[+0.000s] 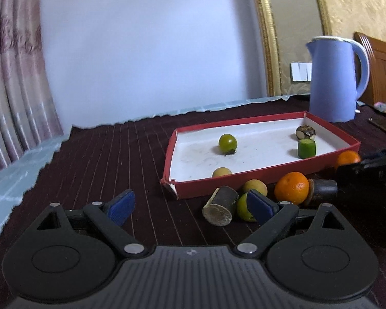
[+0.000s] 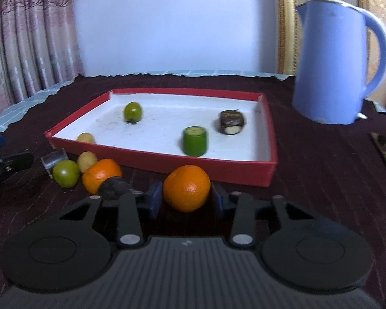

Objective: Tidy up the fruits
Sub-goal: 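Grasp the dark cut cylinder piece with the left gripper while the right holds the orange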

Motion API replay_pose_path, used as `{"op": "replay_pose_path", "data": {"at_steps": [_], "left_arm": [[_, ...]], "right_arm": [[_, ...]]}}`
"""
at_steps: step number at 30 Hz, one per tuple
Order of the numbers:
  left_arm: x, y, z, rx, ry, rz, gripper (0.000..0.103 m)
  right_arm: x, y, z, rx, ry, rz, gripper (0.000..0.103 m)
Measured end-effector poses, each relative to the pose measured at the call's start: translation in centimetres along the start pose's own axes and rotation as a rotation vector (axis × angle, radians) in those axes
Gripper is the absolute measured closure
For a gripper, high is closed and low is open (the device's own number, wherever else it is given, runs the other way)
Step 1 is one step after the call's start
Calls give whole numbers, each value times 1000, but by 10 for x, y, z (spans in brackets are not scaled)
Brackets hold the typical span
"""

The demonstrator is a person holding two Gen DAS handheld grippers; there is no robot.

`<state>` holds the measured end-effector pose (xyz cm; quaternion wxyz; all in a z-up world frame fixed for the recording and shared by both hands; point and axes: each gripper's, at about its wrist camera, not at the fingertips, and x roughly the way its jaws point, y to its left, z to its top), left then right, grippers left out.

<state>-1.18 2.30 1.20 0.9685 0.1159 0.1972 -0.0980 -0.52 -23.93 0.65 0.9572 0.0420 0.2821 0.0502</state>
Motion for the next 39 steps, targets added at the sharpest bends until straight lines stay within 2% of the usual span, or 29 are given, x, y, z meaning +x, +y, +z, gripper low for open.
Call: {"op": "replay_pose_path", "data": {"at_steps": [8, 14, 22, 26, 28, 34, 35, 36, 37, 38, 39], "left_arm": [[19, -9, -5, 97, 63, 76, 9], [31, -18, -5, 164, 95, 51, 9], [47, -23, 4, 191, 128, 86, 10], [40, -21, -1, 215, 129, 70, 10], [48, -18, -4, 221, 164, 56, 10], [66, -12, 7, 134, 198, -49, 10], [68, -13, 8, 128, 205, -57, 13], [68, -13, 9, 119, 207, -71, 21], [69, -13, 9, 99, 216, -98, 34], [69, -10, 11, 68, 231, -135, 42], [69, -8, 12, 36, 245, -171, 59]], "right_arm": [[-4, -15, -5, 39, -8, -9, 65], [-3, -14, -5, 43, -15, -2, 65], [-4, -16, -6, 58, -19, -2, 65], [-6, -17, -7, 56, -25, -1, 65], [-5, -17, -7, 57, -23, 0, 65], [-5, -13, -6, 51, -25, 5, 65], [-5, -13, -6, 52, -26, 4, 65], [-5, -13, -6, 54, -26, 1, 65], [-5, -13, -6, 55, -25, -1, 65], [-5, -13, -6, 57, -24, -2, 65], [-5, -13, -6, 58, -24, -3, 65]]}}
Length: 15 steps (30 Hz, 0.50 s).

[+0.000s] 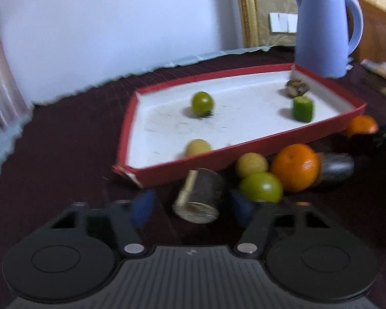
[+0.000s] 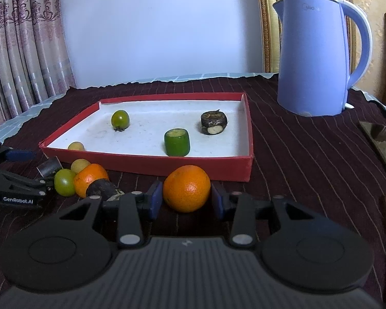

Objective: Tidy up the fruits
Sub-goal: 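Grasp the dark cut cylinder piece with the left gripper while the right holds the orange, then carry the dark cylinder piece and orange over the red tray with both grippers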

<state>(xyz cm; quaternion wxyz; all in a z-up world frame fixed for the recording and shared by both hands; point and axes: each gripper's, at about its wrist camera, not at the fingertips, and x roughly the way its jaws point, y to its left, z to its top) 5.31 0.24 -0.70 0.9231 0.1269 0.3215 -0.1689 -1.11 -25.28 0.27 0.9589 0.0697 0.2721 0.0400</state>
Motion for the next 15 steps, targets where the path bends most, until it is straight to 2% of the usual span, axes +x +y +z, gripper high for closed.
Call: {"op": "replay_pose_path", "data": {"at_steps": [1, 2, 10, 15], "left_arm": [[0, 2, 1, -28, 9, -29, 68], [1, 4, 1, -45, 12, -42, 70], [-4, 2, 0, -85, 4, -27, 70], [-24, 2, 3, -116, -62, 12, 70]], "right_arm": [[0, 0, 0, -1, 1, -2, 65], [1, 0, 0, -3, 1, -2, 64], [0, 2, 0, -12, -1, -1, 65], [-4, 5, 4, -15, -15, -7, 65]]}}
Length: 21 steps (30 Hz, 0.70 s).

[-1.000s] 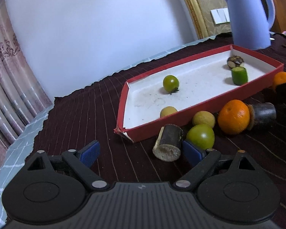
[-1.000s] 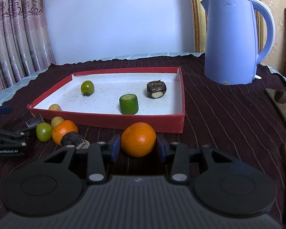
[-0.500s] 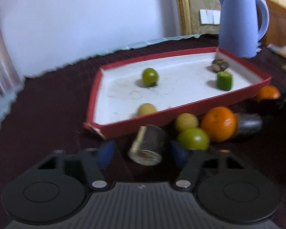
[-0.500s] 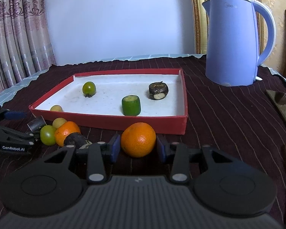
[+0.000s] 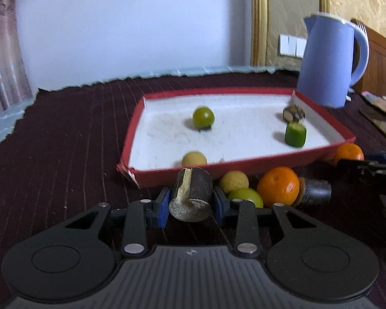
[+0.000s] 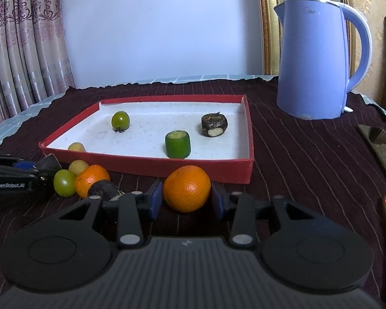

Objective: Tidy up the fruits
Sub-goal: 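Carry the dark cylinder piece and orange over the red tray with both grippers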

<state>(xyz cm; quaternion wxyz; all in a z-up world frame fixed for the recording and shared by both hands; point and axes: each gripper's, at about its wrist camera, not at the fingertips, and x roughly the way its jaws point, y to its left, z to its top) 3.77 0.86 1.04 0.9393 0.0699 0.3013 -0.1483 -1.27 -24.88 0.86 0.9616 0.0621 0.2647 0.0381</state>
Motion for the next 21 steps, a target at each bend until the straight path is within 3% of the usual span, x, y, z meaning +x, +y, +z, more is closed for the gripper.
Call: {"op": "replay_pose_path", "data": {"at_steps": [9, 13, 21], "left_arm": [[-6, -9, 19, -106, -28, 20, 70], [-1, -15, 24, -108, -19, 63, 70], [0, -24, 28, -83, -24, 71, 70]], "right_arm": [[-10, 20, 15, -33, -46, 26, 65], [-11, 31, 22, -58, -61, 37, 65], [-6, 42, 35, -88, -84, 29, 65]]}}
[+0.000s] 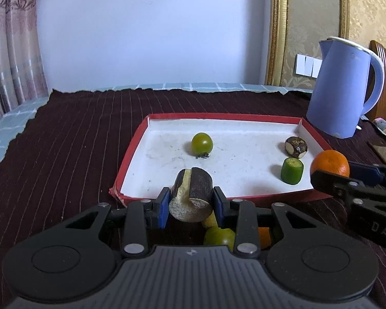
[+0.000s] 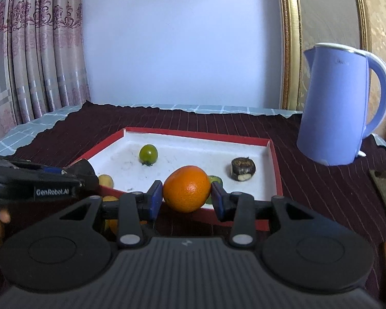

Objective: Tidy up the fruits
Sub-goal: 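Carry the dark cylinder piece and orange over the red tray with both grippers, then open the left gripper to set down the cylinder while the right releases the orange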

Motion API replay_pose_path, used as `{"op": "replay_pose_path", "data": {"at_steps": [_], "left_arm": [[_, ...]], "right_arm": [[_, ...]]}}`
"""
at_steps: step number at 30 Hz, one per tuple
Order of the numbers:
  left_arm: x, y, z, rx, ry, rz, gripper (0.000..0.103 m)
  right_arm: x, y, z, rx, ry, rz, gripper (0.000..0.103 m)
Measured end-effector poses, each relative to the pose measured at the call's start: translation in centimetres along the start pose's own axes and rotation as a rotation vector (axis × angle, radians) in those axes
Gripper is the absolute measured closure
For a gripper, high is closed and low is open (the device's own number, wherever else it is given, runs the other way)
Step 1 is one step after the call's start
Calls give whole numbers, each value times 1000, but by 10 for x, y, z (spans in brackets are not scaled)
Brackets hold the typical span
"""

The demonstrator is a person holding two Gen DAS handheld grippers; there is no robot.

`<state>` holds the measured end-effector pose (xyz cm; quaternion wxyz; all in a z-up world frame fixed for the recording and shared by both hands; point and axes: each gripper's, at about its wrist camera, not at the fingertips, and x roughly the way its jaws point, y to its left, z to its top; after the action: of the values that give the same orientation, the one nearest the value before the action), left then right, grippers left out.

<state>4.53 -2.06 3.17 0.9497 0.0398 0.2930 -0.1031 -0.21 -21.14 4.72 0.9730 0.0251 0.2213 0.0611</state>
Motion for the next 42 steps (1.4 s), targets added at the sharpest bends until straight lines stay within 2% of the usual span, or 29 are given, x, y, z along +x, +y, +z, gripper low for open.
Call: {"op": "replay_pose_path", "data": {"at_steps": [9, 25, 42], "left_arm": [[3, -6, 11, 29, -7, 18, 69], [29, -11, 31, 50, 36, 17, 69], [69, 5, 53, 45, 78, 112, 69]], "right_arm": [[7, -1, 8, -8, -2, -18, 65], [20, -7, 23, -24, -7, -33, 65], [52, -15, 34, -21, 21, -50, 65]]}}
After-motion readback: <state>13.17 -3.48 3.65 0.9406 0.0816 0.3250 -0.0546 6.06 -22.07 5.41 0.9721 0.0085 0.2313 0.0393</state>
